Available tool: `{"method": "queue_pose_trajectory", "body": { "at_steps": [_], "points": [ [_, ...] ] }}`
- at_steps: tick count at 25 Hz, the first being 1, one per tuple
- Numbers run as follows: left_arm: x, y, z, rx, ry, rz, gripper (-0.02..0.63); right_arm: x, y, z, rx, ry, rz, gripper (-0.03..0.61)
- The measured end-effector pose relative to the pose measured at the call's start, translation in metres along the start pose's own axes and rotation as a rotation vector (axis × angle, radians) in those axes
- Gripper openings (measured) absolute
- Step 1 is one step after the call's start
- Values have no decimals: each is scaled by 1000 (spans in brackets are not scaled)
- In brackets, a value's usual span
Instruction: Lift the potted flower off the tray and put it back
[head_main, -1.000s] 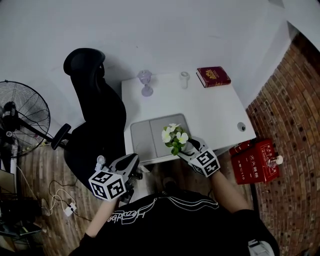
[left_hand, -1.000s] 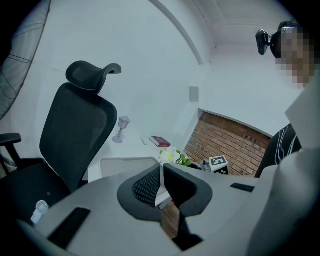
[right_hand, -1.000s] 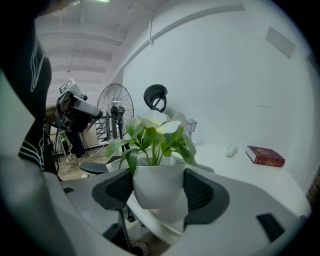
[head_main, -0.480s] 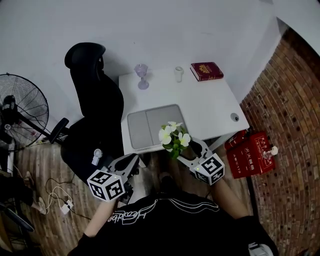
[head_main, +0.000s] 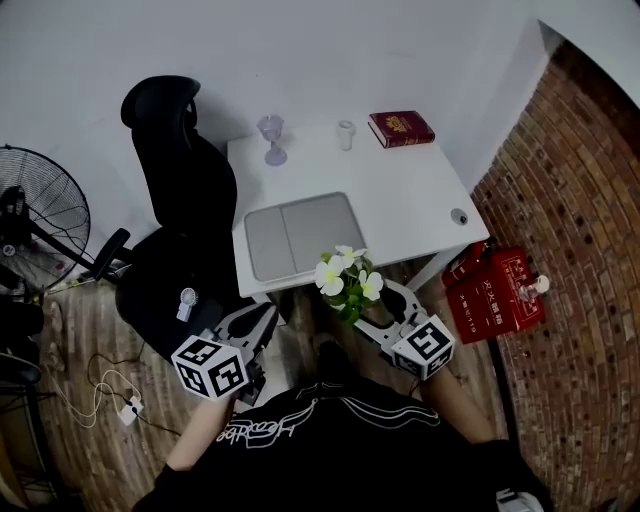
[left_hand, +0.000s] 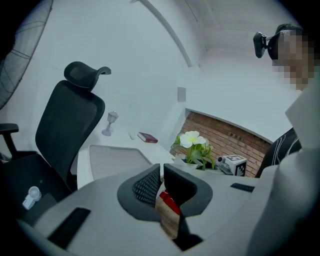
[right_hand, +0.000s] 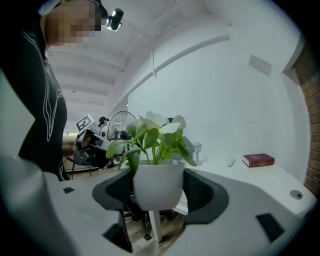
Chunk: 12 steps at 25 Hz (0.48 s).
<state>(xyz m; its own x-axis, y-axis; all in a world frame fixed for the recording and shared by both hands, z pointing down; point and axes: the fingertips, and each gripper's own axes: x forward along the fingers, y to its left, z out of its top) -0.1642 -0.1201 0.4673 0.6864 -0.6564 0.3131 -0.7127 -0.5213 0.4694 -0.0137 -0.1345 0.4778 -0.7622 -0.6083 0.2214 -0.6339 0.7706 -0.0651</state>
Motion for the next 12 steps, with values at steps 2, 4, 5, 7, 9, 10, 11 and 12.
{"method": "queue_pose_trajectory", "body": {
  "at_steps": [2, 4, 5, 7, 9, 10, 11, 12],
  "points": [
    [0, -2, 0, -3, 3, -4, 46, -3, 1, 1, 4, -1, -4, 310],
    [1, -6, 0, -3, 2, -7, 46, -8, 2, 1, 9, -7, -6, 310],
    [2, -9, -1, -2, 2, -9, 46, -10, 3, 0, 11, -10, -5, 310],
    [1, -9, -1, 1, 5, -9, 46, -11, 3, 0, 13, -9, -2, 310],
    [-1, -2, 3, -6, 8, 0, 46, -6, 2, 2, 13, 5, -3, 310],
    [-3, 1, 4, -13, 7, 6, 46, -5, 1, 2, 14, 13, -2, 310],
    [-4, 2, 6, -18, 4, 12, 46, -5, 0, 1, 15, 18, -1, 310],
    [-4, 2, 6, -18, 0, 18, 46, -6, 0, 1, 14, 20, 2, 310]
  ]
}}
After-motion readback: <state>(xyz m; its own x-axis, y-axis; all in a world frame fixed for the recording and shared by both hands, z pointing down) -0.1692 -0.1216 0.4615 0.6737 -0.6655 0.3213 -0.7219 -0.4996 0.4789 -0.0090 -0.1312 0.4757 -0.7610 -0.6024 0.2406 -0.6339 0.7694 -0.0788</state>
